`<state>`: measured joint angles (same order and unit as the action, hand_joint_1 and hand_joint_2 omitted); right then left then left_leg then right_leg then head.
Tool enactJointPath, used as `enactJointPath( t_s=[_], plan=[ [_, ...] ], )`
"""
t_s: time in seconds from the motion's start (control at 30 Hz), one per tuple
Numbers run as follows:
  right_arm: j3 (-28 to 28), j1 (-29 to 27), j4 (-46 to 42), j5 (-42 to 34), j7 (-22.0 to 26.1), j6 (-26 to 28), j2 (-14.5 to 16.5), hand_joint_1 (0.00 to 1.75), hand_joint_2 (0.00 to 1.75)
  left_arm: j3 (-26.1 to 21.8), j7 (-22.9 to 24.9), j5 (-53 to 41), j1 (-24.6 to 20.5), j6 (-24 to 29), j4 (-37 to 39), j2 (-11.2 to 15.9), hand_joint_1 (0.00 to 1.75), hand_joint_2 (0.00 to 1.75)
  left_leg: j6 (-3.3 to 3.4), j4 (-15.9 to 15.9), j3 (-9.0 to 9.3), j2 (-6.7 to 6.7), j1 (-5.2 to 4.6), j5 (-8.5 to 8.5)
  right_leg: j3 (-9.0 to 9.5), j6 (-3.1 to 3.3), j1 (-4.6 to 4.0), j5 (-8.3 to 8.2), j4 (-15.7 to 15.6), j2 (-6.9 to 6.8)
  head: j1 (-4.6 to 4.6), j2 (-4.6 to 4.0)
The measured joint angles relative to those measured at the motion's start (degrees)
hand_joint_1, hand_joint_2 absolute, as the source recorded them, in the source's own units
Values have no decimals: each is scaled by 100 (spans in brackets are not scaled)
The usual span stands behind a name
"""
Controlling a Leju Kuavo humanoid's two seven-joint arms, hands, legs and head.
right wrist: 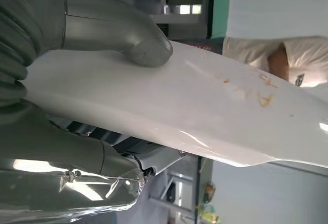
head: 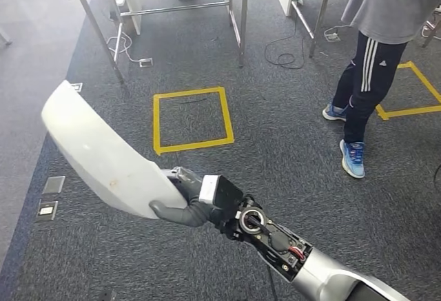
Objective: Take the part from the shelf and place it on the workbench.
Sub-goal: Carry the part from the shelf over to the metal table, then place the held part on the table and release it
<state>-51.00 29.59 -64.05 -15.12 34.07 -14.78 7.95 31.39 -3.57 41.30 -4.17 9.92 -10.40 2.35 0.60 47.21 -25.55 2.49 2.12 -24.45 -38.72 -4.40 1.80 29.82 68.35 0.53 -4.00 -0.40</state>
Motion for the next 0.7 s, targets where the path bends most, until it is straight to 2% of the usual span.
enactJointPath(
  t_s=[0.03, 0.07, 0.1, 0.13, 0.17, 0.2, 0.23, 0.27, 0.3, 0.33, 0.37, 0.4, 0.43, 0.47, 0.5, 0.53, 0.57, 0.6, 0.63, 0.67, 0.7],
  plan=[
    [19, -8, 19, -5, -2, 19, -5, 175, 175, 0, 42, -5, 15, -3, 0, -2, 0, 175, -74, 31, 36, 6, 63, -51, 6, -66, 57, -117, -95, -5, 2, 0],
    [37, -12, 39, -9, 3, 32, -8, 175, 175, 0, 85, -8, 29, -3, 0, -3, 0, 175, -166, 90, 75, 16, 140, -125, 123, -156, 127, -328, -402, -9, 3, 0],
    [56, -18, 61, -10, 13, 41, -11, 175, 175, 0, 123, -4, 39, 5, 2, 10, 0, 175, -275, 176, 99, 21, 195, -215, 277, -279, 193, -528, -762, -3, 2, 1],
    [72, -22, 87, -10, 26, 45, -13, 175, 175, 0, 156, 2, 39, 16, 5, 34, 0, 175, -375, 283, 106, 34, 253, -310, 372, -340, 233, -594, -1040, 17, 18, 0],
    [86, -32, 113, -10, 39, 47, -15, 175, 175, 1, 179, 8, 30, 25, 7, 55, 0, 175, -456, 371, 82, 46, 277, -401, 428, -322, 251, -581, -1169, 38, 26, 0],
    [103, -50, 136, -11, 50, 46, -16, 175, 175, 1, 196, 15, 23, 33, 9, 70, 0, 175, -516, 431, 63, 50, 285, -467, 414, -242, 242, -495, -1150, 59, 17, 0],
    [116, -64, 156, -11, 55, 46, -16, 175, 175, 2, 208, 22, 14, 37, 8, 74, 0, 175, -548, 462, 59, 55, 302, -502, 383, -104, 222, -394, -1080, 67, 10, 0],
    [130, -74, 168, -16, 62, 43, -11, 175, 175, 2, 213, 25, 6, 41, 7, 64, 0, 175, -573, 506, 38, 50, 303, -490, 414, 2, 210, -368, -1027, 70, -18, 0],
    [146, -75, 180, -22, 70, 38, -8, 175, 175, 2, 218, 29, 2, 55, 7, 58, 0, 175, -584, 662, -30, 3, 314, -410, 460, 66, 198, -337, -1020, 71, -58, 0],
    [161, -69, 192, -32, 78, 38, -4, 175, 175, 2, 219, 31, -10, 69, 7, 58, 0, 175, -583, 960, -203, -64, 308, -291, 544, 110, 181, -299, -1044, 65, -88, 0],
    [178, -65, 205, -42, 86, 39, -1, 175, 175, 2, 219, 28, -25, 81, 6, 57, 0, 175, -569, 1374, -485, -137, 289, -192, 664, 143, 159, -257, -1101, 57, -120, 0],
    [196, -72, 227, -48, 90, 53, -4, 175, 175, 2, 217, 20, -33, 91, 5, 57, 0, 175, -539, 1817, -821, -209, 250, -174, 805, 169, 133, -211, -1192, 37, -148, 0],
    [210, -85, 252, -52, 90, 75, -7, 175, 175, 3, 210, 4, -34, 91, 5, 58, 0, 175, -501, 2173, -1148, -242, 200, -296, 971, 188, 104, -162, -1303, 18, -157, 0],
    [222, -102, 277, -53, 88, 104, -11, 175, 175, 5, 196, -21, -21, 85, 5, 59, 0, 175, -451, 2367, -1416, -250, 145, -522, 1154, 209, 74, -110, -1422, 11, -162, -1],
    [233, -118, 298, -56, 84, 138, -16, 175, 175, 10, 170, -51, 0, 75, 5, 58, 0, 175, -392, 2397, -1604, -250, 88, -783, 1352, 228, 43, -52, -1544, 15, -168, -1],
    [247, -129, 312, -61, 79, 170, -20, 175, 175, 19, 138, -81, 22, 58, 6, 58, 0, 175, -317, 2270, -1723, -249, 25, -974, 1561, 246, 9, 14, -1661, 25, -173, -1],
    [263, -135, 322, -66, 73, 197, -26, 175, 175, 28, 102, -105, 40, 41, 7, 58, 0, 175, -220, 2004, -1784, -247, -41, -994, 1780, 260, -30, 89, -1775, 35, -178, -1],
    [280, -138, 330, -75, 69, 215, -32, 175, 175, 37, 66, -124, 50, 26, 7, 60, 0, 175, -109, 1649, -1805, -243, -110, -802, 1995, 270, -70, 171, -1882, 38, -182, -1],
    [298, -140, 343, -82, 66, 224, -48, 175, 175, 42, 35, -141, 61, 15, 9, 75, 0, 175, 28, 1180, -1791, -236, -189, -240, 2171, 280, -97, 261, -1982, 35, -184, -1],
    [311, -145, 355, -89, 64, 227, -62, 175, 175, 45, 5, -158, 75, 7, 10, 86, 0, 175, 140, 739, -1758, -209, -274, 431, 2334, 279, -126, 362, -2069, 54, -184, -1],
    [322, -150, 364, -93, 63, 229, -75, 175, 175, 49, -19, -175, 82, 5, 11, 96, 0, 175, 196, 473, -1715, -189, -342, 963, 2466, 274, -142, 458, -2167, 70, -178, -1]
  ],
)
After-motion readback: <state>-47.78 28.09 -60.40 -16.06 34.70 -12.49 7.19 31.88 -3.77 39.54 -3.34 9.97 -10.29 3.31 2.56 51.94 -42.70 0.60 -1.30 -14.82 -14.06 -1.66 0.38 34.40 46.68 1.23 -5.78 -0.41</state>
